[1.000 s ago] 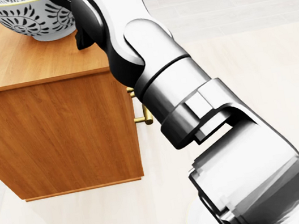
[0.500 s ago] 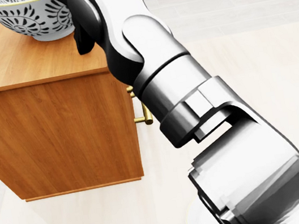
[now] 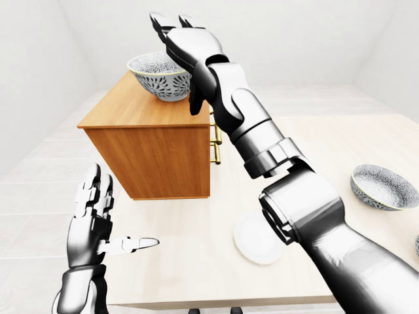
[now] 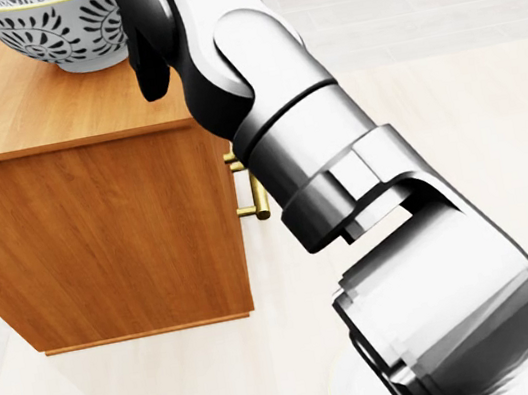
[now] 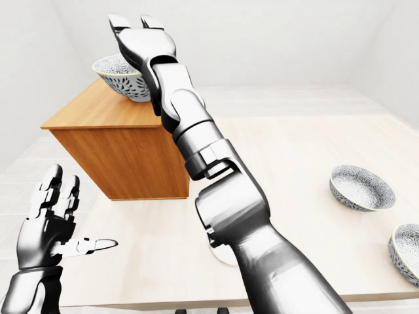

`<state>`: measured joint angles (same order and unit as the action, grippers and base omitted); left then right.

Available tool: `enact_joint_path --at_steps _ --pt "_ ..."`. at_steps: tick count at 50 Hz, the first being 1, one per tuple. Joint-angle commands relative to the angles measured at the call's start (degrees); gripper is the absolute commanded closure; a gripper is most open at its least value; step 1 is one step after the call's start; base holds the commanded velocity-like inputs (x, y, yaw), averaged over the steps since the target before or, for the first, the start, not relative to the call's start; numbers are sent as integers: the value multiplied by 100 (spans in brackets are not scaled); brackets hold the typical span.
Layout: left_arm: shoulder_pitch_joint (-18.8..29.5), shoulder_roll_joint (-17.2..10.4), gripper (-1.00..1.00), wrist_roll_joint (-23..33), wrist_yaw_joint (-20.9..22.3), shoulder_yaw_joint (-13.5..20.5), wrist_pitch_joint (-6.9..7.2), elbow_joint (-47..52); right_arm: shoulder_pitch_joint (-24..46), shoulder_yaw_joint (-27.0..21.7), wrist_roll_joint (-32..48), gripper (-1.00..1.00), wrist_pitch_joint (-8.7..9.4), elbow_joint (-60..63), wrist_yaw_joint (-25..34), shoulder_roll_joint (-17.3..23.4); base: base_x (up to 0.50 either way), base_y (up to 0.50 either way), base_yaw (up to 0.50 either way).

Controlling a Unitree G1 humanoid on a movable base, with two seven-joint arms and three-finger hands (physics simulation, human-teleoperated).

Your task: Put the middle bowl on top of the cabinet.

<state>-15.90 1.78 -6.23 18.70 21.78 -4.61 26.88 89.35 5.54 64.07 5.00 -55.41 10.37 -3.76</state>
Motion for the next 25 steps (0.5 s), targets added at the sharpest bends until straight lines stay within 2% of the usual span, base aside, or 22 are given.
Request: enact_joint_path --at_steps 1,7,25 --pt "-9 13 -100 -1 12 9 24 55 45 -16 -15 -100 0 54 48 61 0 0 0" --pt "-27 24 -100 -23 23 22 53 111 -14 61 114 -100 0 148 -7 137 0 0 0" --pt "43 26 -100 -36 41 7 37 42 -138 -105 190 -100 0 556 246 449 0 0 0"
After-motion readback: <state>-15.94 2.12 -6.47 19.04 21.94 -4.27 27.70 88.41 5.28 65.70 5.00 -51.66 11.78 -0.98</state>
